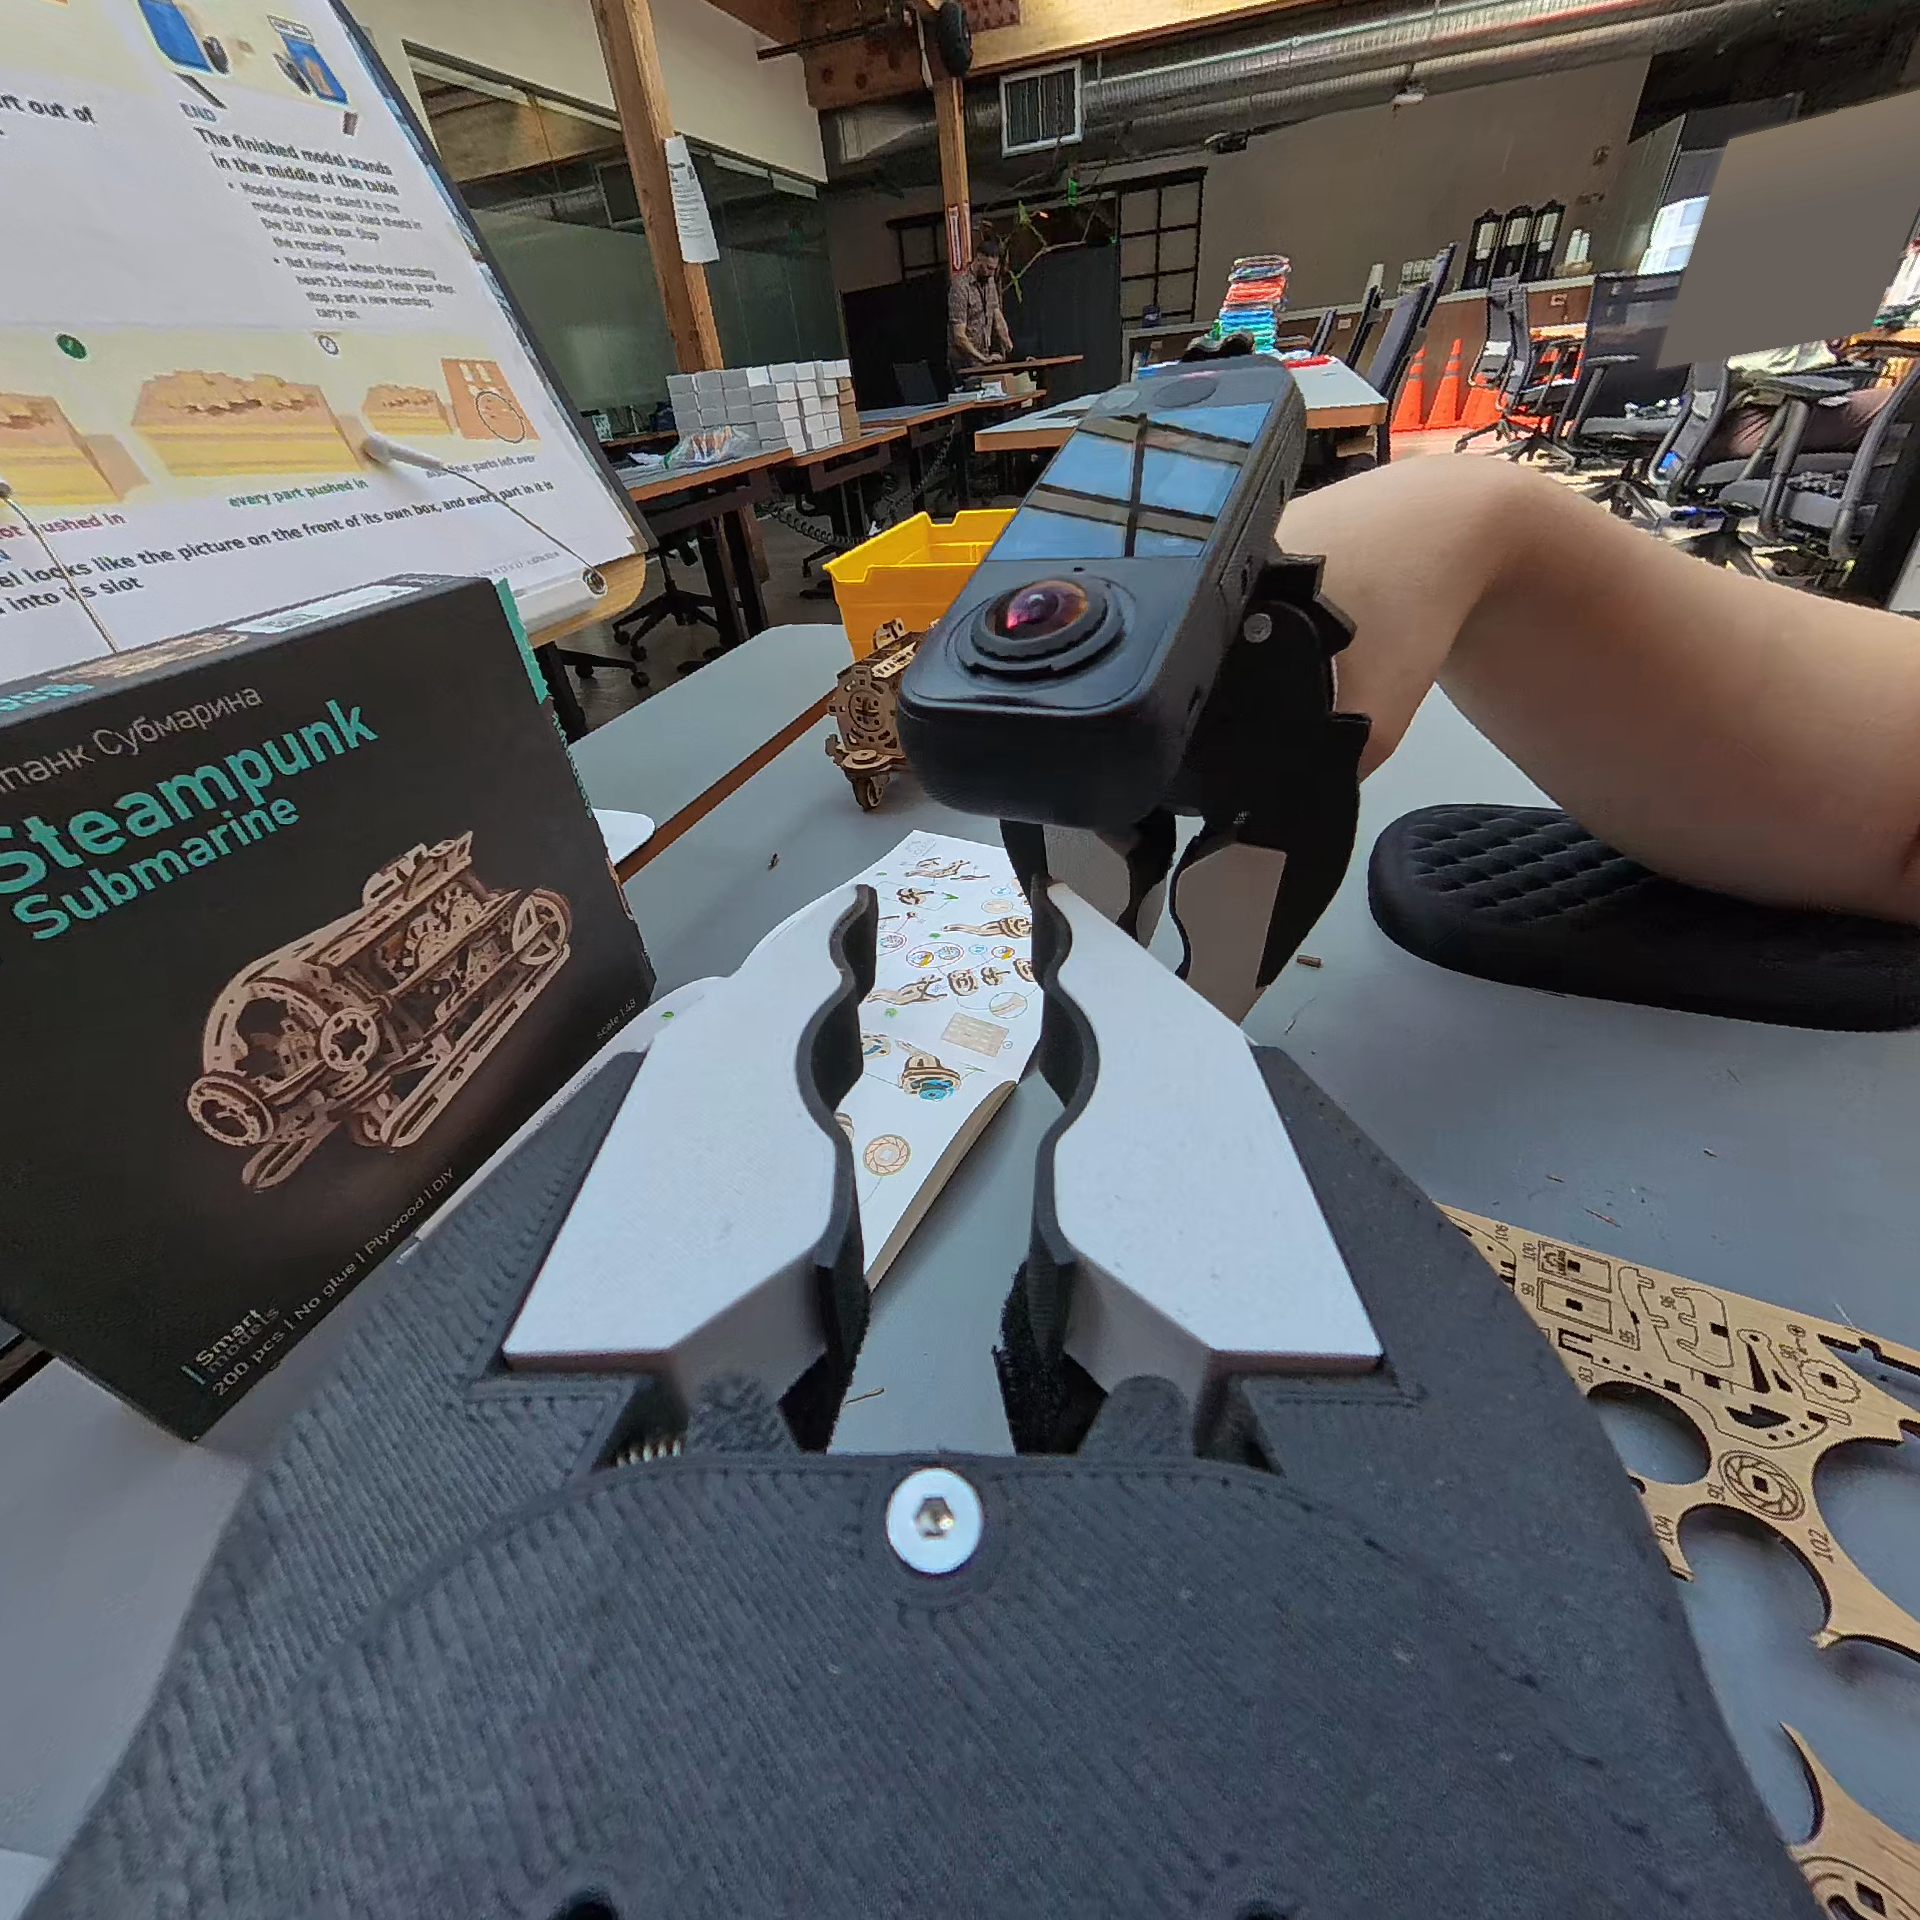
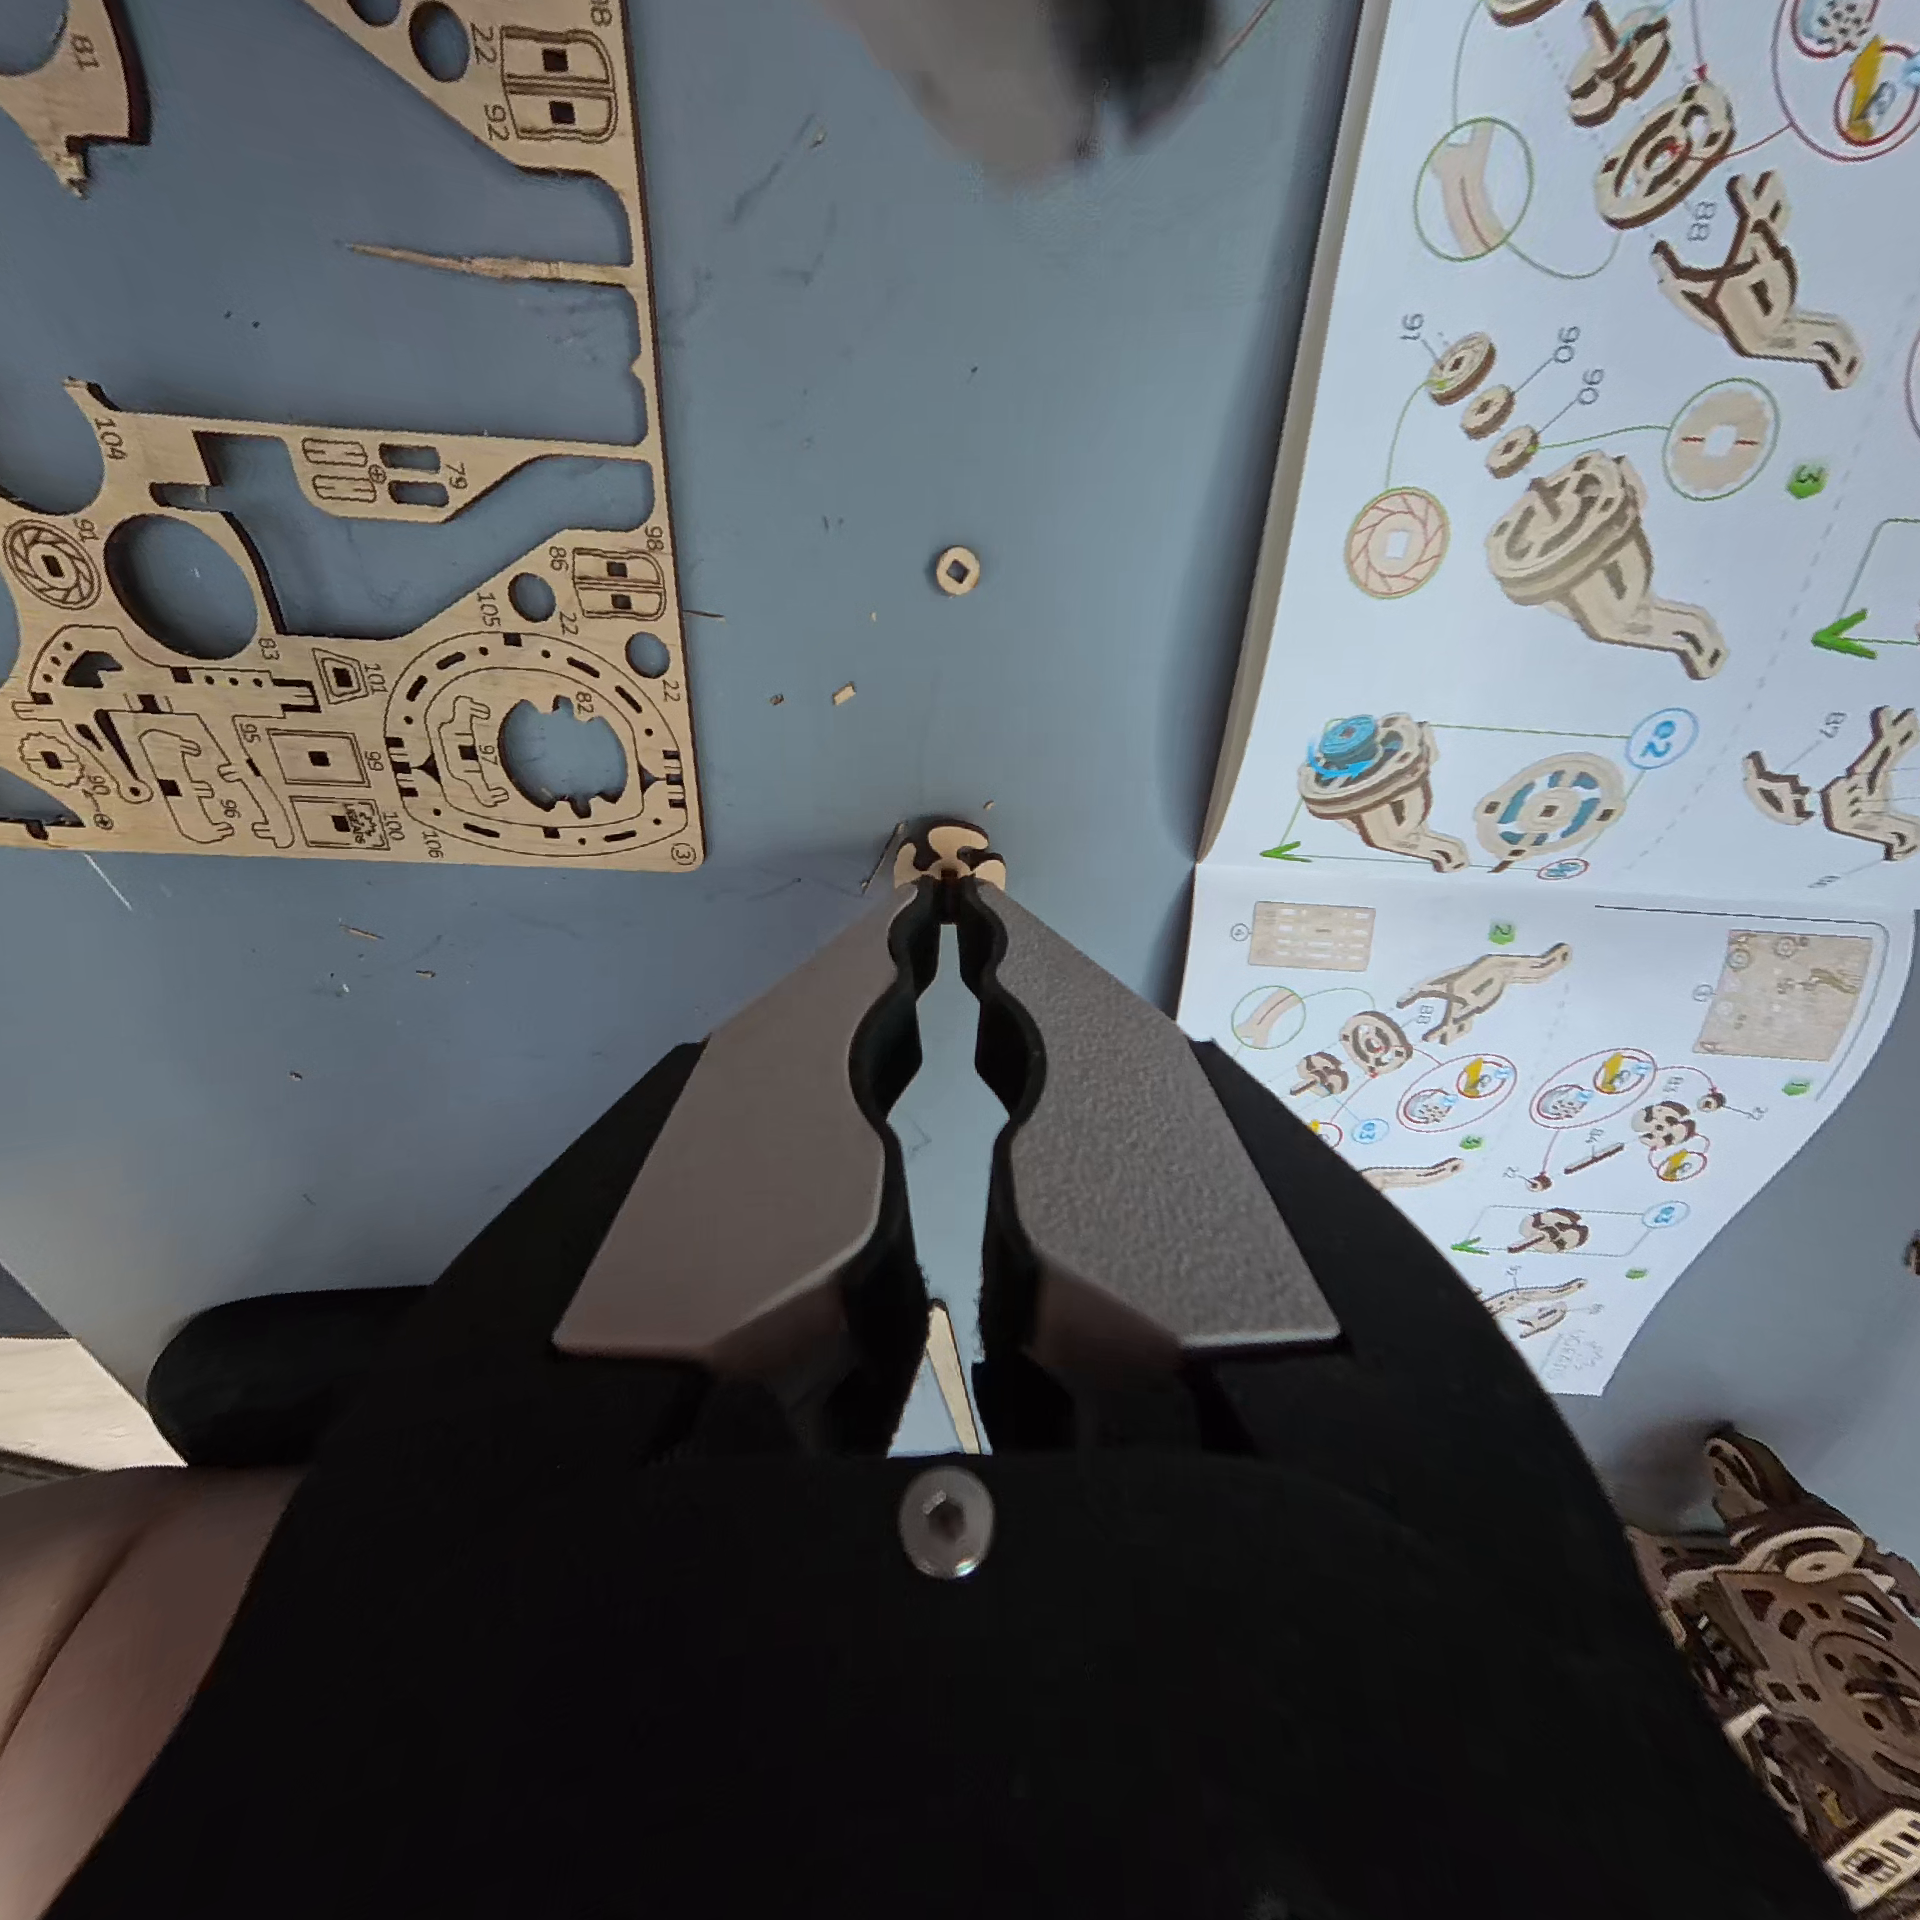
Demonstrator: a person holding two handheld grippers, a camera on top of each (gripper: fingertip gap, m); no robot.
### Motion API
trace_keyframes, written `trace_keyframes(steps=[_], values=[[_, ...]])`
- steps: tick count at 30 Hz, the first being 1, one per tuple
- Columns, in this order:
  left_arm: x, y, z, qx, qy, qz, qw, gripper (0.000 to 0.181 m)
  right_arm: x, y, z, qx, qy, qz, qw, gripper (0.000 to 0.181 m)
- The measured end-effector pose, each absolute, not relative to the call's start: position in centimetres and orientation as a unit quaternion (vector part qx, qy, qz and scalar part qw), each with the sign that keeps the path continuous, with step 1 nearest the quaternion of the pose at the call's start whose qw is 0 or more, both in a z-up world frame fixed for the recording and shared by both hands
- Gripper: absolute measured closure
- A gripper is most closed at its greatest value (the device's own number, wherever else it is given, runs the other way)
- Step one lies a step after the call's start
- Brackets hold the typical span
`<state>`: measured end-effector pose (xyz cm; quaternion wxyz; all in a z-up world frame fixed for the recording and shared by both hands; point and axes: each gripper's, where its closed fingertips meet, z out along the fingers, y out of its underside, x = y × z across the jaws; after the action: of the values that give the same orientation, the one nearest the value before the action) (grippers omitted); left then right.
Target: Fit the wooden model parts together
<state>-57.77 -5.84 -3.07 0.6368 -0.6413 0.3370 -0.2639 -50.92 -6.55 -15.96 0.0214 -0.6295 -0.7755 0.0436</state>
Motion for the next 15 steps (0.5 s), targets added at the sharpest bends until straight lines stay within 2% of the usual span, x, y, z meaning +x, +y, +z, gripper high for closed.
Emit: trace_keyframes(steps=[10,15], values=[[-58.3,-5.6,-2.7,-0.644,0.318,-0.276,0.639,0.153,-50.1,-6.3,-16.2,-0.614,-0.788,0.032,0.023,0.179],[-58.7,-5.3,-2.6,-0.651,0.296,-0.294,0.634,0.153,-51.2,-6.3,-13.4,-0.596,-0.791,0.099,0.097,0.179]])
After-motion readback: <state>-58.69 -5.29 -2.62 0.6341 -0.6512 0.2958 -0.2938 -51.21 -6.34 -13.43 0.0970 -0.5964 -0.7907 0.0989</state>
